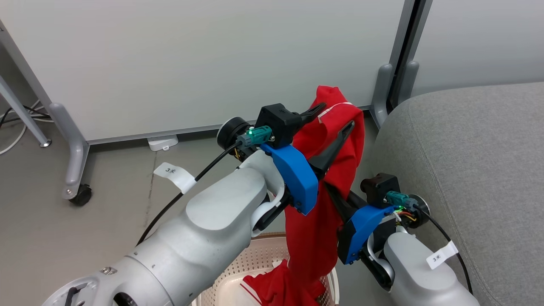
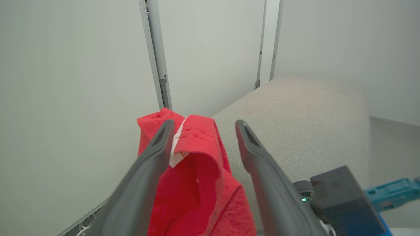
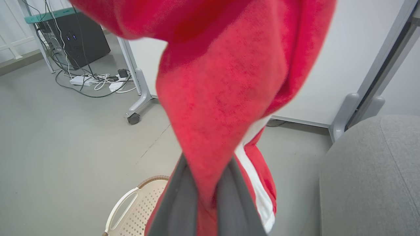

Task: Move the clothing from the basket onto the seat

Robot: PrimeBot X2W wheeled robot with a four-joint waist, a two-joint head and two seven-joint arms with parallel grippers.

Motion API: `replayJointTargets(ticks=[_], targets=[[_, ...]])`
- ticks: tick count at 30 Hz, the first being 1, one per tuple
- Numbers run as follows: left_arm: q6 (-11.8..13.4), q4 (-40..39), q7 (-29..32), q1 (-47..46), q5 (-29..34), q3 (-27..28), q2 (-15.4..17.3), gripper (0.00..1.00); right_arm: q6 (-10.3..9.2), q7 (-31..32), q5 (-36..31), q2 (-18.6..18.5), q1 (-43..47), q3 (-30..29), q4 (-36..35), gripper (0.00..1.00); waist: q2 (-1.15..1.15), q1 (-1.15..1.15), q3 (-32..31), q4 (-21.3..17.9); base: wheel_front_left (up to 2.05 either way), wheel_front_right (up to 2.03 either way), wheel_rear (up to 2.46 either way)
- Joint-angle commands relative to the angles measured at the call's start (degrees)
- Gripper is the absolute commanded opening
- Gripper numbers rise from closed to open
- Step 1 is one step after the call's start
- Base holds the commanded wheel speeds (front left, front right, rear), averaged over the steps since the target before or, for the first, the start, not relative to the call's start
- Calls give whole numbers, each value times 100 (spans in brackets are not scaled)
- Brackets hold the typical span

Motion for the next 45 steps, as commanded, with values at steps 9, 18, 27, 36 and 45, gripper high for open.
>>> replayJointTargets(ticks=[9,18,27,36,45], targets=[[102,96,-90,253,34,302,234,100,2,-85,56,-18,-150,18,2,0,0,0,29,-49,0,0,0],[330,-1124,-91,1403,957,1770,923,100,3,-127,-154,-18,-152,-214,-212,0,0,0,164,-134,0,0,0],[401,-2332,-92,3152,2147,3375,1307,100,3,-58,-382,-18,100,-411,-792,0,0,0,287,-411,0,0,0],[368,-2852,-93,4538,3100,4630,1325,100,3,172,-810,-18,525,-779,-1586,0,0,0,389,-900,0,0,0],[201,-3018,-93,5292,3524,5484,1021,100,3,468,-1178,-17,1187,-1256,-2432,0,0,0,390,-1504,0,0,0]])
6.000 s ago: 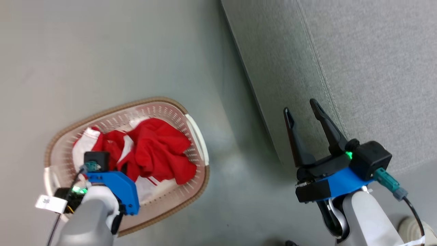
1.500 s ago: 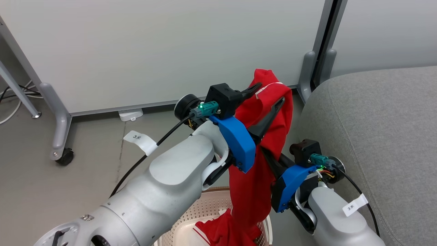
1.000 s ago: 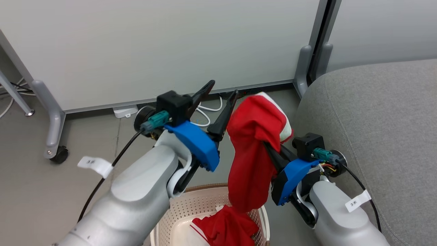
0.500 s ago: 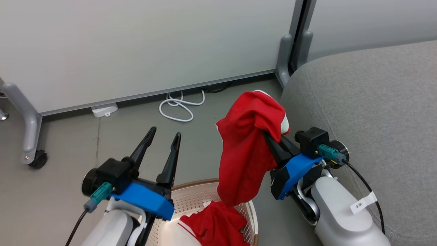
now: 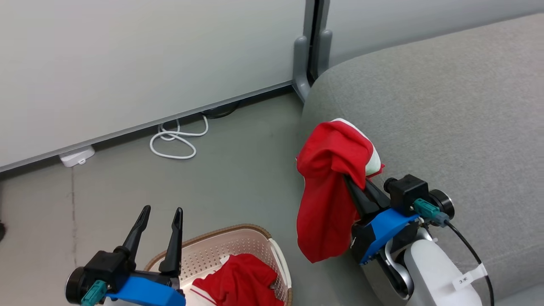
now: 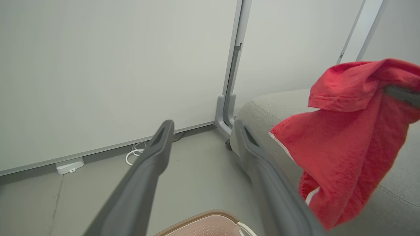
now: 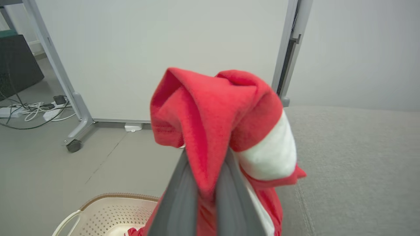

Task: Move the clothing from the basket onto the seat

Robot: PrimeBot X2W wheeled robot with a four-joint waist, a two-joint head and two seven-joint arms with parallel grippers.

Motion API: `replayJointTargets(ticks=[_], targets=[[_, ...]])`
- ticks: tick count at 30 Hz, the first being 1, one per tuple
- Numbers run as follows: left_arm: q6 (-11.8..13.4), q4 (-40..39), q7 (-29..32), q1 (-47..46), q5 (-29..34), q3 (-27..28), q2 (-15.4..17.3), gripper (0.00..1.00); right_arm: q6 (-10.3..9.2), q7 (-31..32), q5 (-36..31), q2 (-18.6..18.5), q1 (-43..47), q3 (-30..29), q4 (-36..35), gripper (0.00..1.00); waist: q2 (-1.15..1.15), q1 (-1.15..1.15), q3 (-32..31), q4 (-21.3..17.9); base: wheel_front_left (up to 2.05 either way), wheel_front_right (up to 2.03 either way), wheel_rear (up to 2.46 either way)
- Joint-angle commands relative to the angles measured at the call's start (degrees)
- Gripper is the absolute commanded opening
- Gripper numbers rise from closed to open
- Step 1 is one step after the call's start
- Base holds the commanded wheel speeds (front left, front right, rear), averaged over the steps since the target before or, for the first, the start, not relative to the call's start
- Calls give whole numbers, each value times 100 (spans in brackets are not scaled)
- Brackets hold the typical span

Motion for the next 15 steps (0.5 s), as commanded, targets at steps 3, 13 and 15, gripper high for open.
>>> replayJointTargets(ticks=[3,13,15], targets=[[-86,-66,-15,167,161,186,-80,100,3,118,-78,-15,306,-117,-374,0,0,0,19,-439,0,0,0],[-222,-94,-15,252,382,376,-171,100,3,330,-15,-15,767,-181,-948,0,0,0,57,-1258,0,0,0],[-240,-102,-16,253,407,393,-184,100,3,347,0,-15,852,-209,-1030,0,0,0,64,-1383,0,0,0]])
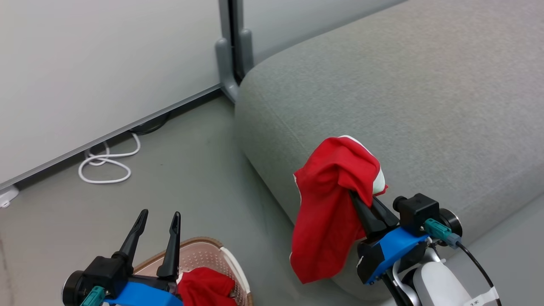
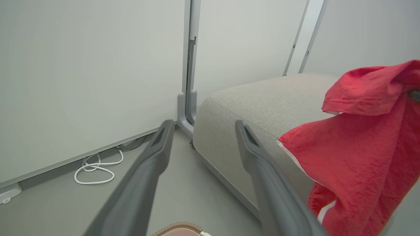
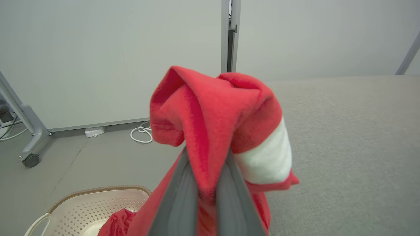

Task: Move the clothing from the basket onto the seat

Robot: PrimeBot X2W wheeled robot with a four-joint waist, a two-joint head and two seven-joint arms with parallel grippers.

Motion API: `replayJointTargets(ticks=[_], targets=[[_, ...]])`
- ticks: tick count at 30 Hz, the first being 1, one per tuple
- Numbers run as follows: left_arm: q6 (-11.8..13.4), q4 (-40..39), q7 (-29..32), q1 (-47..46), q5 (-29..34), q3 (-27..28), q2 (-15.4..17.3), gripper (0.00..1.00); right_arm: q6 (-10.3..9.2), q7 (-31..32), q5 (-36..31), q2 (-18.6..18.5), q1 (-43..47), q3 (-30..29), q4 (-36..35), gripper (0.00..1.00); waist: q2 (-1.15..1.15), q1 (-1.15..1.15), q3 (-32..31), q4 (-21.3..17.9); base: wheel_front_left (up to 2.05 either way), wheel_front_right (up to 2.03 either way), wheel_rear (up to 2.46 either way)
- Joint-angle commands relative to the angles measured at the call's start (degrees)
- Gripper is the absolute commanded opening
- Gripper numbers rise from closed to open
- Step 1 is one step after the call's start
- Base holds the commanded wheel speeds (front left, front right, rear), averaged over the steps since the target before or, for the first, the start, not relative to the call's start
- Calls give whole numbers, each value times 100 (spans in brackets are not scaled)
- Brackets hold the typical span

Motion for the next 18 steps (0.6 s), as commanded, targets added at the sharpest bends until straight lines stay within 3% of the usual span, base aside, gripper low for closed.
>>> replayJointTargets(ticks=[1,9,18], targets=[[-17,-17,-15,39,35,27,10,100,3,-5,5,-12,82,-18,-57,0,0,0,28,-187,0,0,0],[-56,-32,-15,-76,93,38,50,100,3,19,91,-12,283,-157,-291,0,0,0,161,-382,0,0,0],[-43,-31,-15,-266,1,-170,159,100,3,-26,197,-12,143,-327,-301,0,0,0,355,-220,0,0,0]])
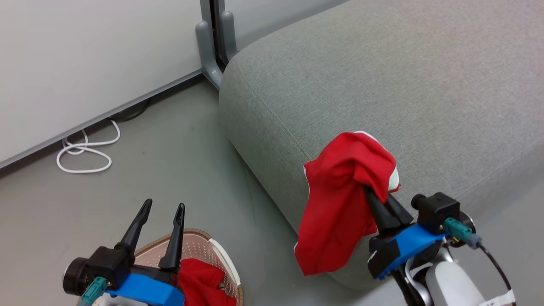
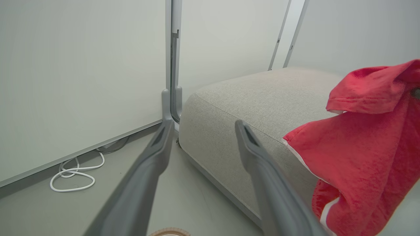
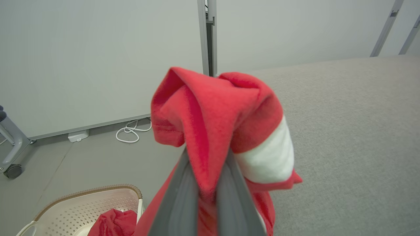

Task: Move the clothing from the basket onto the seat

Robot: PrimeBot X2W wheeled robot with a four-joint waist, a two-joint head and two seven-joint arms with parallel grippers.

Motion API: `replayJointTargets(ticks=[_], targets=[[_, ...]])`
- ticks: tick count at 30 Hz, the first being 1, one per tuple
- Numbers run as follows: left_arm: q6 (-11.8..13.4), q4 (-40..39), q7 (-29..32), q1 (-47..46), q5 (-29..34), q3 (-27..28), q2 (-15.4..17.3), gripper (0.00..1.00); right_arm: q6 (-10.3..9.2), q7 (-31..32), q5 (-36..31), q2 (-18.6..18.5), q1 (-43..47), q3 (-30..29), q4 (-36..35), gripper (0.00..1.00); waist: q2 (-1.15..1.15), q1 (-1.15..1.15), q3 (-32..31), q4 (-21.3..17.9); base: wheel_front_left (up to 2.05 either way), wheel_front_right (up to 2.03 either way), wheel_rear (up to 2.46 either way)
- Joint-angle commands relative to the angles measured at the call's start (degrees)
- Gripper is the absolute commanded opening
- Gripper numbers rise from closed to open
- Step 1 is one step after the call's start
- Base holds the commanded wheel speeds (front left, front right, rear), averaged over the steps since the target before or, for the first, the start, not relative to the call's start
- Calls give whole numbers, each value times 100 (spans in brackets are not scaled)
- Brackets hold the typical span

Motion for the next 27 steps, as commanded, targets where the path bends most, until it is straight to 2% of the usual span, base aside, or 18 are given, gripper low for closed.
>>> replayJointTargets(ticks=[1,8,14,19,27], targets=[[-7,-16,-15,-102,-17,-11,49,100,3,-29,59,-14,-142,-45,3,0,0,0,80,54,0,0,0],[-8,-154,-15,-382,25,-101,251,100,3,18,246,-14,-1074,-510,259,0,0,0,674,324,0,0,0],[-8,-436,-15,-765,61,-253,514,100,3,145,196,-96,-2300,-1415,613,0,0,0,1552,671,0,0,0],[-8,-825,-8,-1076,87,-206,760,100,3,325,308,-438,-3378,-2214,872,0,0,0,2380,930,0,0,0],[49,-1560,93,-1383,166,-101,1038,100,3,528,-92,-1156,-4640,-3470,1338,0,0,0,3354,1320,0,0,0]])
